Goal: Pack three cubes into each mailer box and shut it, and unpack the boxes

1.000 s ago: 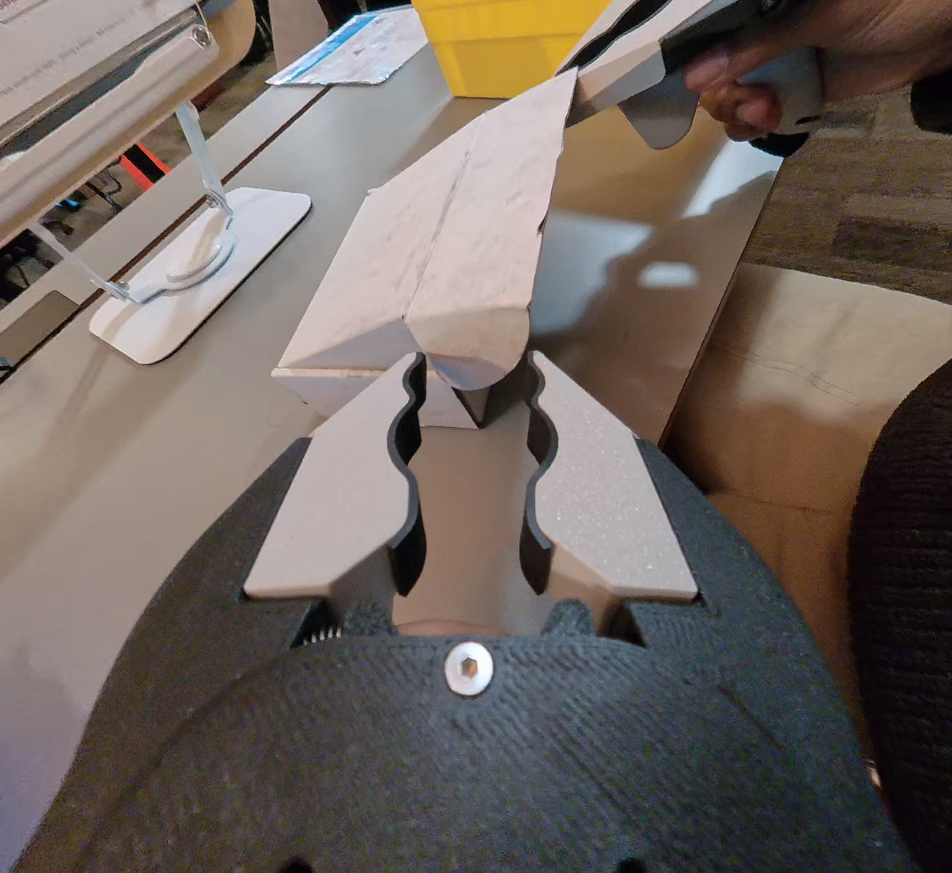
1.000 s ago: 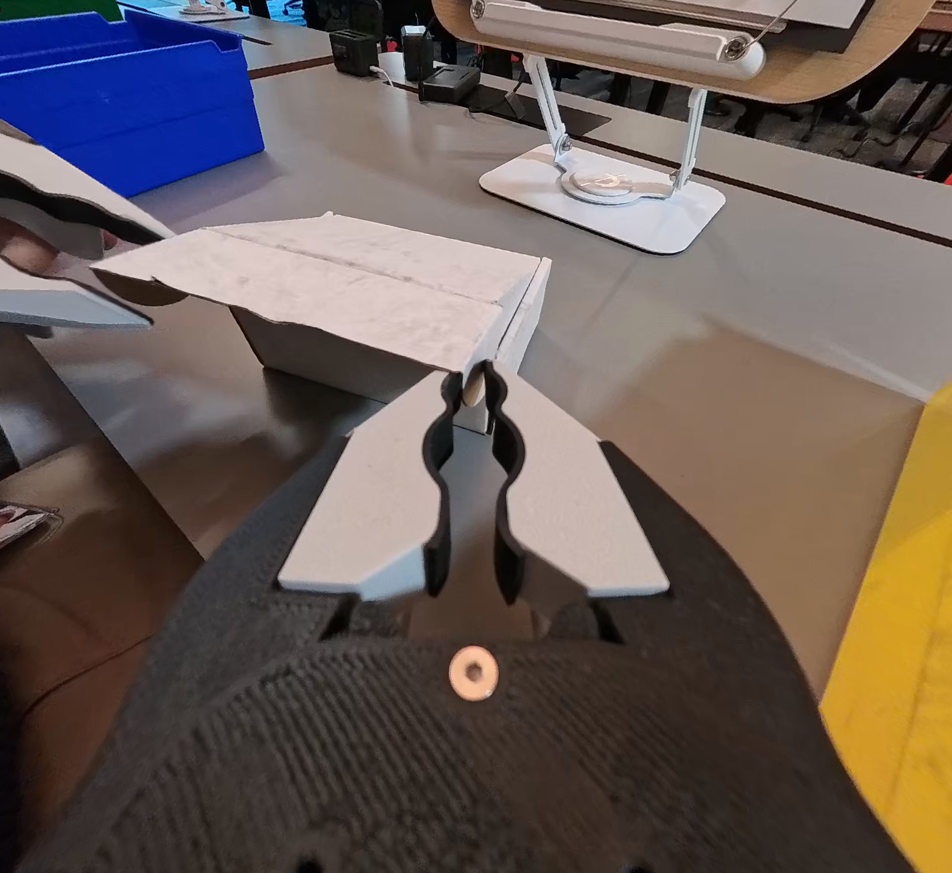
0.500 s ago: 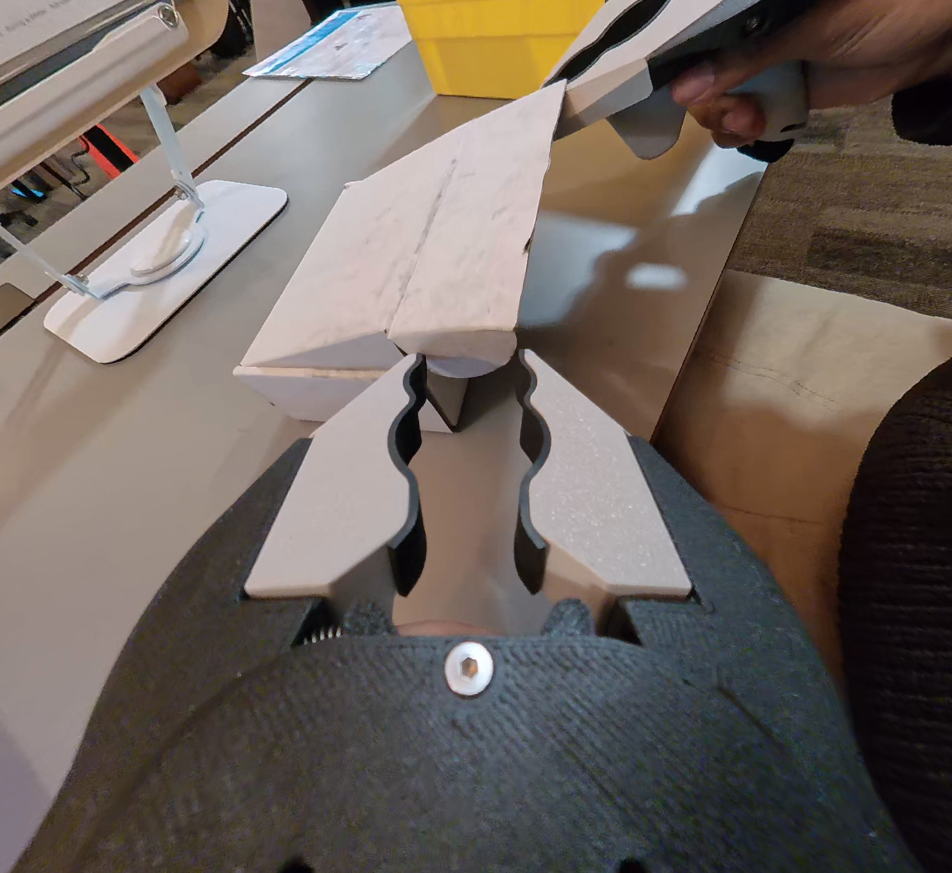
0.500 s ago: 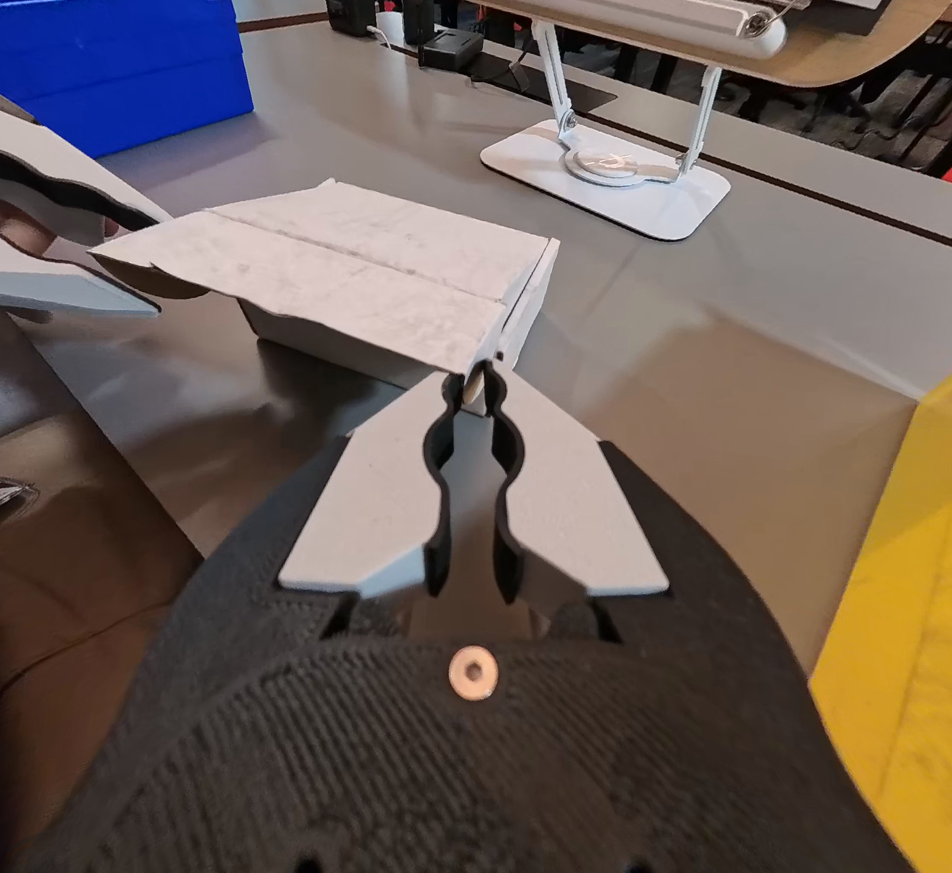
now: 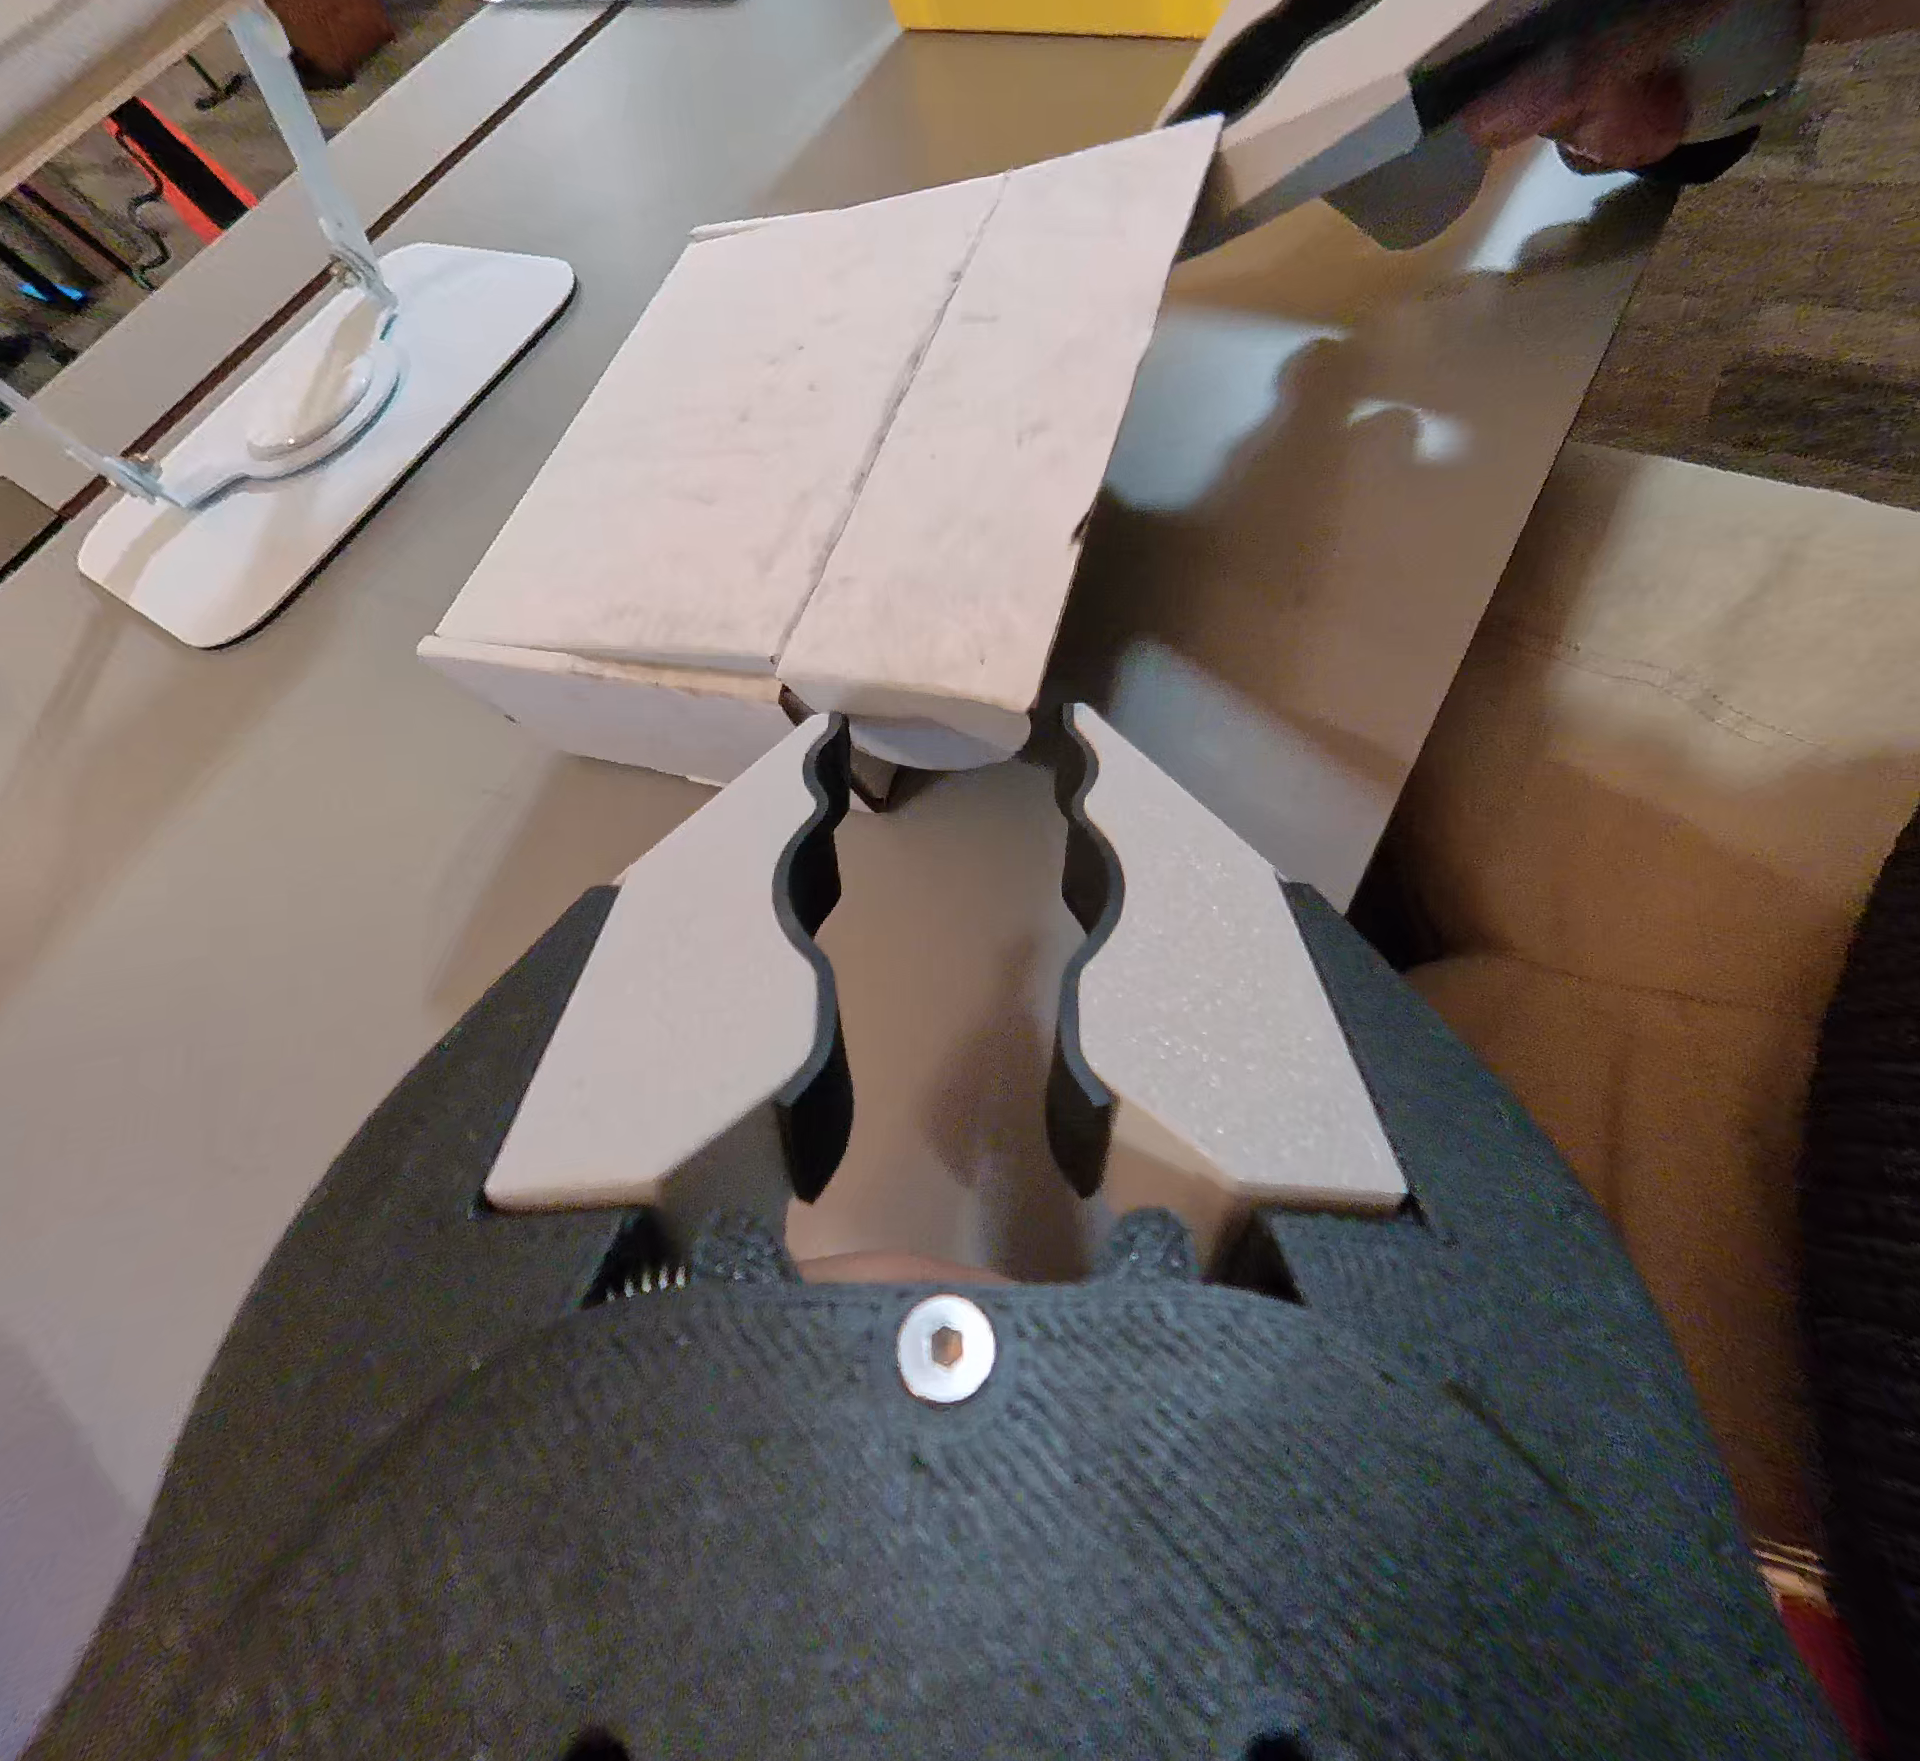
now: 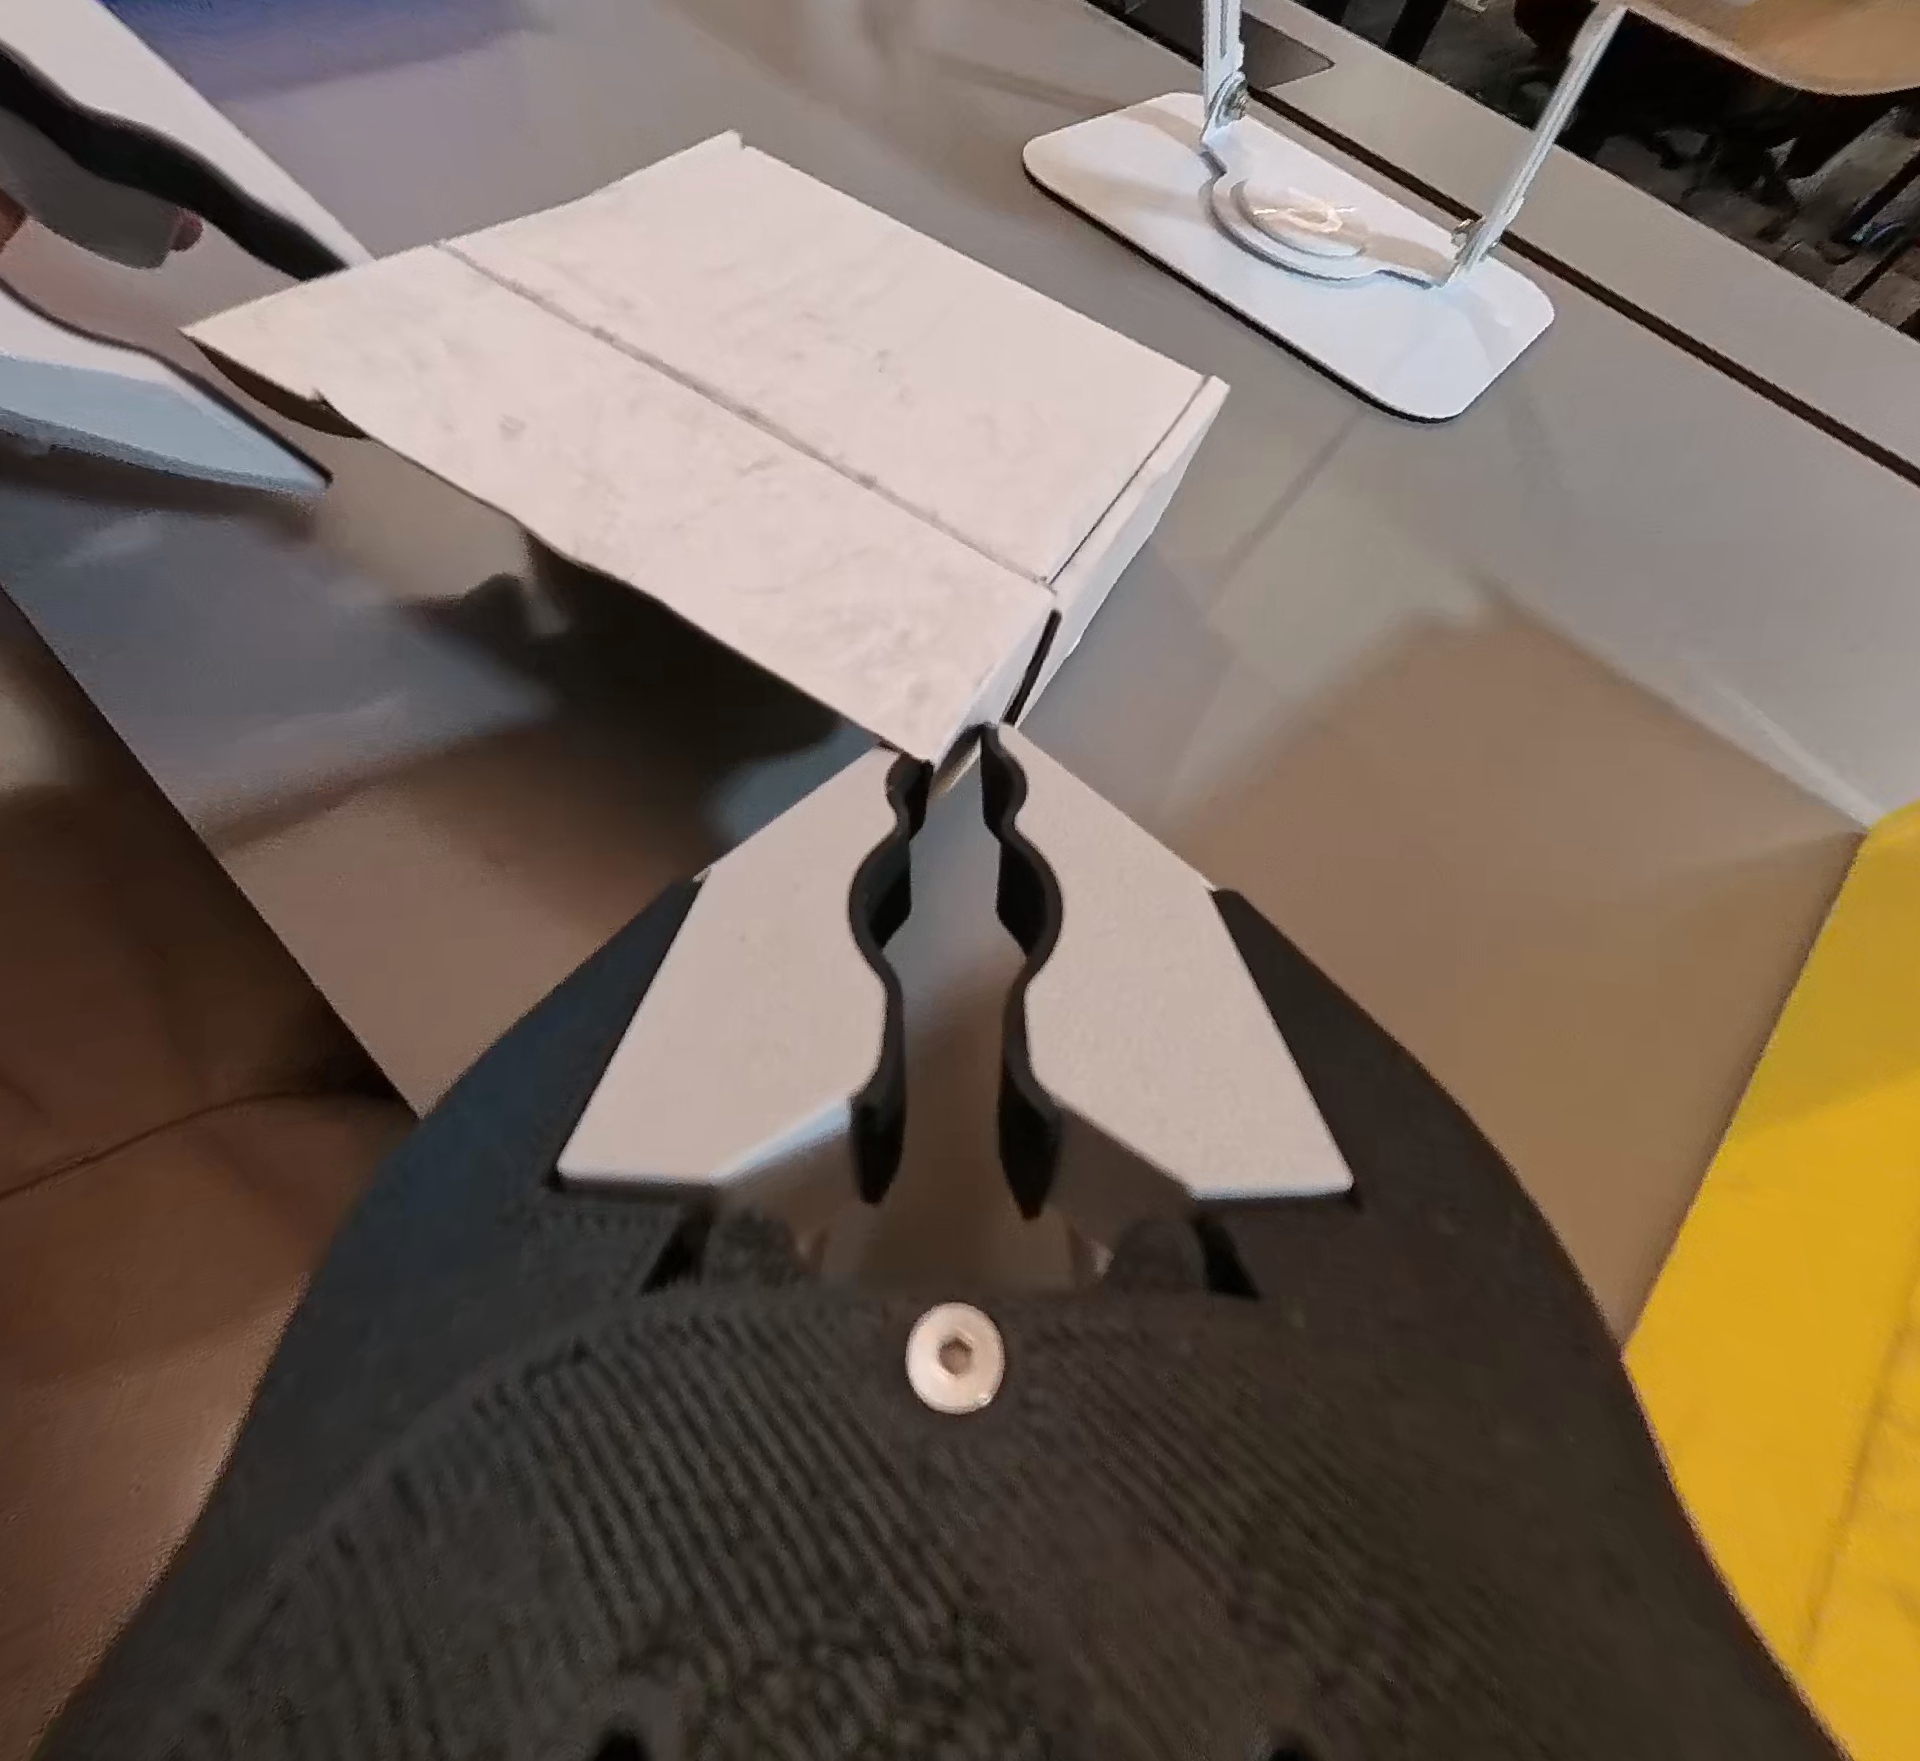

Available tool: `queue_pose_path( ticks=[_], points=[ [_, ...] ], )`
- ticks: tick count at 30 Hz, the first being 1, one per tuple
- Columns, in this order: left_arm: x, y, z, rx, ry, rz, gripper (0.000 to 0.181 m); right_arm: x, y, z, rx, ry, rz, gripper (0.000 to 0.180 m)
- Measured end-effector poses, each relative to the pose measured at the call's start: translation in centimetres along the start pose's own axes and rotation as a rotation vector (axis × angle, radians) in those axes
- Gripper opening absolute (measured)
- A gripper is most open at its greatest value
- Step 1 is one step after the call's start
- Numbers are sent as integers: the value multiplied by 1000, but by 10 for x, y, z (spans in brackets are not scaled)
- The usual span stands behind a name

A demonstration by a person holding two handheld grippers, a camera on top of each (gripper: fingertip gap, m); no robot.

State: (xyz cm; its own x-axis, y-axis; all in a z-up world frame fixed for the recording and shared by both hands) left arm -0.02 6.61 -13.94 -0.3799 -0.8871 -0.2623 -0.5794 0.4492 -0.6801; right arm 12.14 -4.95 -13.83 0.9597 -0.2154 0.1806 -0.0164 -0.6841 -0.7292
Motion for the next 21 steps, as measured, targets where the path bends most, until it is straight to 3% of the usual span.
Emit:
queue_pose_path(
  ticks=[8, 10, 14, 17, 21],
  points=[
    [-4, 1, 0, 19, 45, -61, 38, -2, 2, 2, -19, -7, -14, 10],
    [-6, 2, 0, 17, 56, -77, 39, -3, 4, 1, -26, -32, -4, 23],
    [-5, 4, -4, 30, 137, -119, 40, -17, 12, -3, -88, -222, 68, 70],
    [-5, 2, -13, 81, 257, -200, 40, -12, 13, -8, -80, -255, 129, 78],
    [-15, 0, -23, 144, 321, -294, 40, 9, 2, -23, 59, -243, 234, 81]
  ],
)
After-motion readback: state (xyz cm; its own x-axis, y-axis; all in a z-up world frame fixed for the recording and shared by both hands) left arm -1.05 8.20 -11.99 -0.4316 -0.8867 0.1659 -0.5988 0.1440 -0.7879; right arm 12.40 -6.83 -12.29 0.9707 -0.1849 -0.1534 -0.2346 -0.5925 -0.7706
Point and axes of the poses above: each gripper's, where its closed fingertips meet, z out along the fingers, y out of its underside, x = y × z across the jaws, the point moved 3 cm from there along -z, back along the fingers, and after that the axes turned 15 degrees about -x, right-handed, at the moved point
